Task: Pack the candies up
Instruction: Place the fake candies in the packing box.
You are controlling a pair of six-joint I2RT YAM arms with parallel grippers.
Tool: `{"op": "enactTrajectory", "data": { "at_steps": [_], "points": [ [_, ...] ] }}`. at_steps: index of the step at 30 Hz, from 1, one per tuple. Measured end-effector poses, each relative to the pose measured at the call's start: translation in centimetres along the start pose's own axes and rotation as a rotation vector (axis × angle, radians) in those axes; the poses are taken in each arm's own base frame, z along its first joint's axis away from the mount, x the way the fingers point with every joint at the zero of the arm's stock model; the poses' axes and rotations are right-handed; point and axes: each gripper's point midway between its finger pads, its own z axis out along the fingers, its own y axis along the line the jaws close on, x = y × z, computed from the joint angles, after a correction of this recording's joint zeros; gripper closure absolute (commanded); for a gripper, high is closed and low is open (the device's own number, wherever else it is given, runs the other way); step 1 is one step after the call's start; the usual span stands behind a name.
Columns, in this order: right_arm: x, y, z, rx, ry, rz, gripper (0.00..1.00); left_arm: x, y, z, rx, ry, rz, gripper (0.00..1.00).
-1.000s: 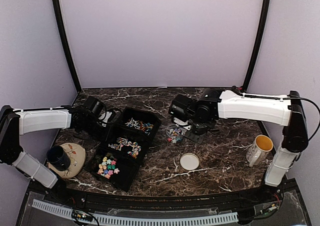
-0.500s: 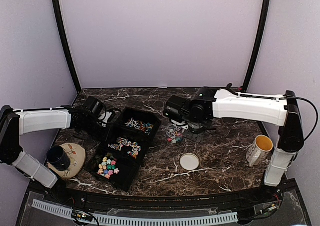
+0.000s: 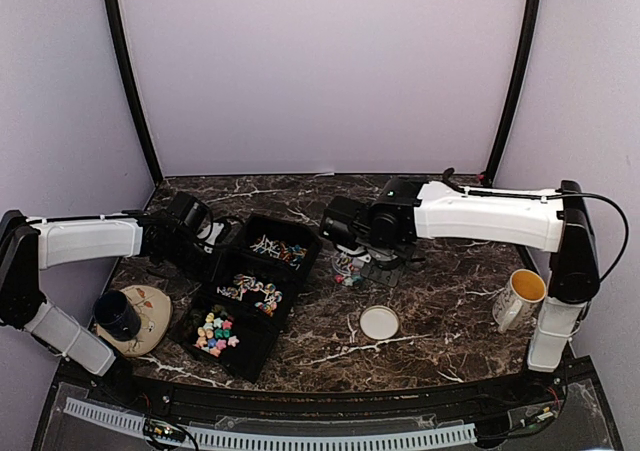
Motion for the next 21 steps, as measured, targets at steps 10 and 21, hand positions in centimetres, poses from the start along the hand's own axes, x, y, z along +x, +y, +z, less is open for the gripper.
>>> {"op": "enactTrajectory", "data": {
  "at_steps": [10,21],
  "points": [
    [-1.2,0.2,0.4,-0.001,-0.006,-0.034,1.00,0.0,0.0,0.0,0.000,0.000,0.000,1.00],
    [-2.8,0.7,1.7,0.017,0.006,-0.061,1.00,0.0,0.0,0.0,0.000,0.000,0.000,1.00]
  ]
}}
